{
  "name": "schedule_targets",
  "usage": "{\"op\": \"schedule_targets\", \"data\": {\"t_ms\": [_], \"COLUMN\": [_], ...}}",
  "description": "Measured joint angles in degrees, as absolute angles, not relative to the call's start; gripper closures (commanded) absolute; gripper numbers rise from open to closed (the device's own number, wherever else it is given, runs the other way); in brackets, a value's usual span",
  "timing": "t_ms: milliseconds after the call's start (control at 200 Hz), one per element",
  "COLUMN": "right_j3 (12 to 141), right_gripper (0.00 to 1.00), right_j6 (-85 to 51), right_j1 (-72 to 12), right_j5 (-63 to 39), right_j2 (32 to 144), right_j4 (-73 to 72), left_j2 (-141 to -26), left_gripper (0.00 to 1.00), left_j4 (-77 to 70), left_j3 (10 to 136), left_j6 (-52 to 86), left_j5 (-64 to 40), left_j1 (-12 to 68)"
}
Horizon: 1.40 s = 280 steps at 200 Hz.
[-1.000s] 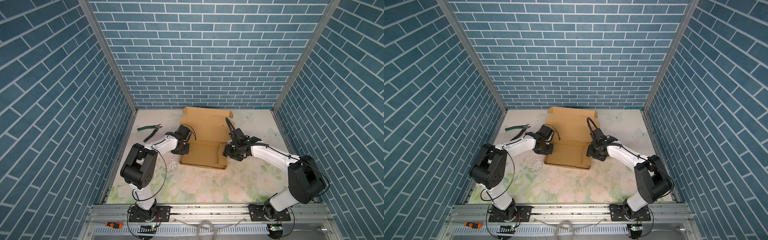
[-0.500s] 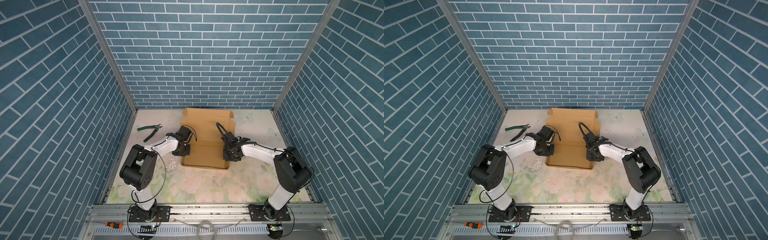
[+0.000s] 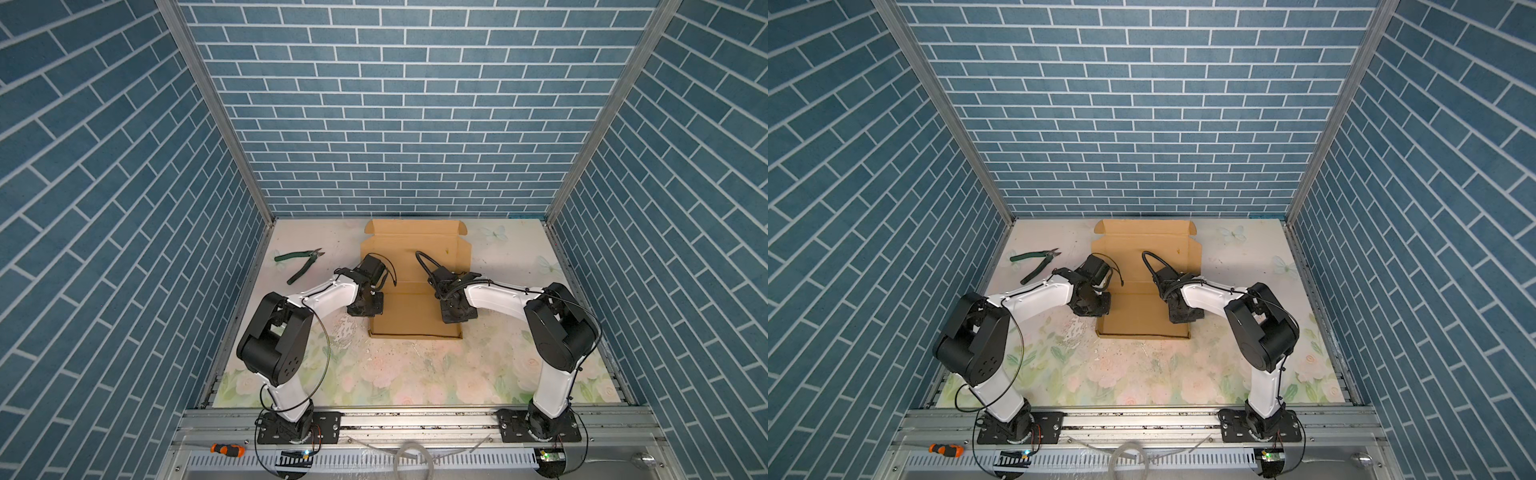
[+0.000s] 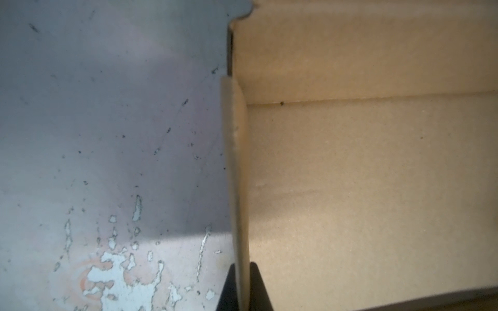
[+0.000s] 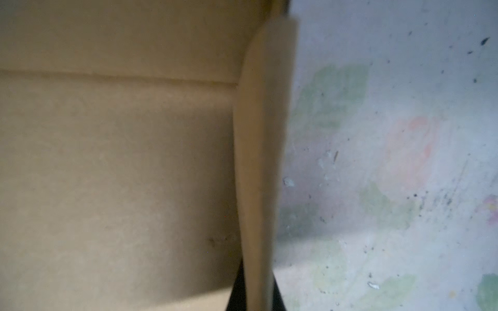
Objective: Assemble paper box
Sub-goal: Press the paper box at the center of the table.
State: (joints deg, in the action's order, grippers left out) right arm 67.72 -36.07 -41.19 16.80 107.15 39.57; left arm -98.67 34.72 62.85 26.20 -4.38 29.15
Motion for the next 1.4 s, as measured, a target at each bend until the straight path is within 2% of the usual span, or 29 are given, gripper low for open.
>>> {"op": "schedule_targets", "data": {"t_ms": [550, 605, 660, 695, 740, 1125, 1230, 1400], "right_j3": [74.1, 74.1, 74.2, 74.2, 74.2, 75.9, 74.9, 72.4], "right_gripper": [1.0, 0.92, 0.9, 0.92, 1.0, 1.0, 0.84, 0.69], "right_j6": [-36.2, -36.2, -36.2, -36.2, -36.3, -37.2, -37.0, -35.2], "right_j1": [-45.2, -45.3, -45.3, -45.3, -45.2, -45.8, -44.8, -41.2], "right_j5": [28.3, 28.3, 28.3, 28.4, 28.3, 28.4, 26.4, 19.6], "right_j2": [114.1, 114.1, 114.1, 114.0, 113.9, 115.5, 114.0, 109.3], "right_j4": [47.3, 47.4, 47.5, 47.7, 47.9, 49.3, 48.0, 46.1], "left_j2": [-98.1, -98.1, -98.1, -98.1, -98.1, -98.3, -98.3, -98.3], "left_gripper": [0.98, 0.98, 0.98, 0.98, 0.98, 1.0, 0.97, 0.86], "left_j4": [33.5, 33.6, 33.6, 33.6, 33.6, 33.6, 33.8, 34.5], "left_j3": [61.4, 61.3, 61.3, 61.3, 61.3, 61.3, 61.4, 61.5], "left_j6": [29.2, 29.2, 29.2, 29.2, 29.2, 30.2, 29.9, 29.0], "left_j5": [-6.0, -5.8, -5.7, -5.6, -5.5, -4.6, -4.0, -3.5], "left_j1": [30.0, 30.1, 30.1, 30.2, 30.2, 30.8, 30.8, 30.3]}}
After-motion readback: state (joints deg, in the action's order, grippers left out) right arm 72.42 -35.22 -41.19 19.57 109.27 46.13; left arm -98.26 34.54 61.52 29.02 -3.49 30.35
